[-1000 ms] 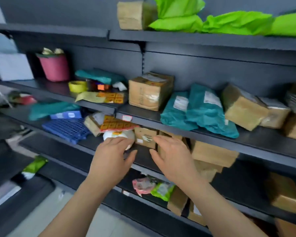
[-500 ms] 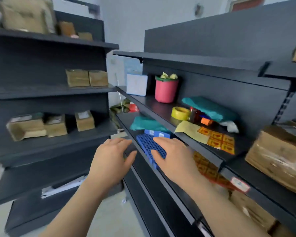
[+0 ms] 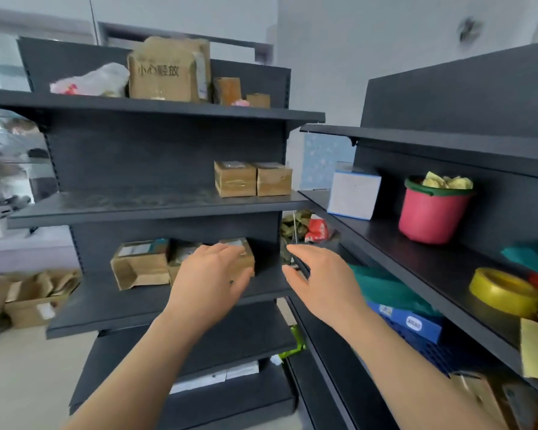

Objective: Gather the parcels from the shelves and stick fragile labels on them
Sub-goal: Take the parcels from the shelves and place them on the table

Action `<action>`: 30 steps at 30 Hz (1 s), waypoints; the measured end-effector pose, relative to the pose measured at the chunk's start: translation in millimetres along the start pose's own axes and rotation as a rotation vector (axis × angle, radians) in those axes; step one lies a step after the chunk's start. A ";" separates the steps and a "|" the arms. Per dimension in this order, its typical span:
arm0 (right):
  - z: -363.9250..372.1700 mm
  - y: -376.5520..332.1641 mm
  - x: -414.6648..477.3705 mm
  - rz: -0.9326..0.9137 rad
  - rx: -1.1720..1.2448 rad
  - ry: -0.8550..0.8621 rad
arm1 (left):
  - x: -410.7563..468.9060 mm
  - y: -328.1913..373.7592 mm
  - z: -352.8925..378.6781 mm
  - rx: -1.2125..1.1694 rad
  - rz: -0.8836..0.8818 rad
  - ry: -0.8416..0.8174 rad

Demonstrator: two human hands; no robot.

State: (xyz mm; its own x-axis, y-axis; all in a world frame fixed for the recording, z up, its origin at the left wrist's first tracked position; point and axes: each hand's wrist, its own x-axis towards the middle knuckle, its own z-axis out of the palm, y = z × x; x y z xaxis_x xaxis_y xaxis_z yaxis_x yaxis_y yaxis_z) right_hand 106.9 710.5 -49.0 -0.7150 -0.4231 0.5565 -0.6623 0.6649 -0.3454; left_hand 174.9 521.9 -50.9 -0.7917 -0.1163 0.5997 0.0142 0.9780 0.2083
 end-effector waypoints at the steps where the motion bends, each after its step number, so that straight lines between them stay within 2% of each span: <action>1: 8.3 -2.5 17.0 -0.001 -0.001 -0.001 | 14.8 -14.0 1.7 0.008 -0.003 0.000; 9: 72.7 8.8 138.3 -0.013 -0.003 -0.039 | 123.6 -103.5 32.7 0.013 -0.086 -0.026; 20: 144.6 68.9 310.3 -0.066 -0.045 -0.016 | 260.9 -181.5 107.8 0.035 -0.144 0.017; 30: 203.6 121.6 442.5 -0.023 -0.203 -0.167 | 355.1 -233.8 181.3 -0.029 -0.220 -0.042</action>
State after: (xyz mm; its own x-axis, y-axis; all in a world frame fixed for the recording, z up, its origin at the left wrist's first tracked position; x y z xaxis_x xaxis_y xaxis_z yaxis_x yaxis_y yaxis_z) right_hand -335.6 478.8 1.4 -0.7382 -0.5241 0.4247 -0.6326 0.7565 -0.1659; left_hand -220.3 283.4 -26.7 -0.8023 -0.3183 0.5049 -0.1446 0.9244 0.3530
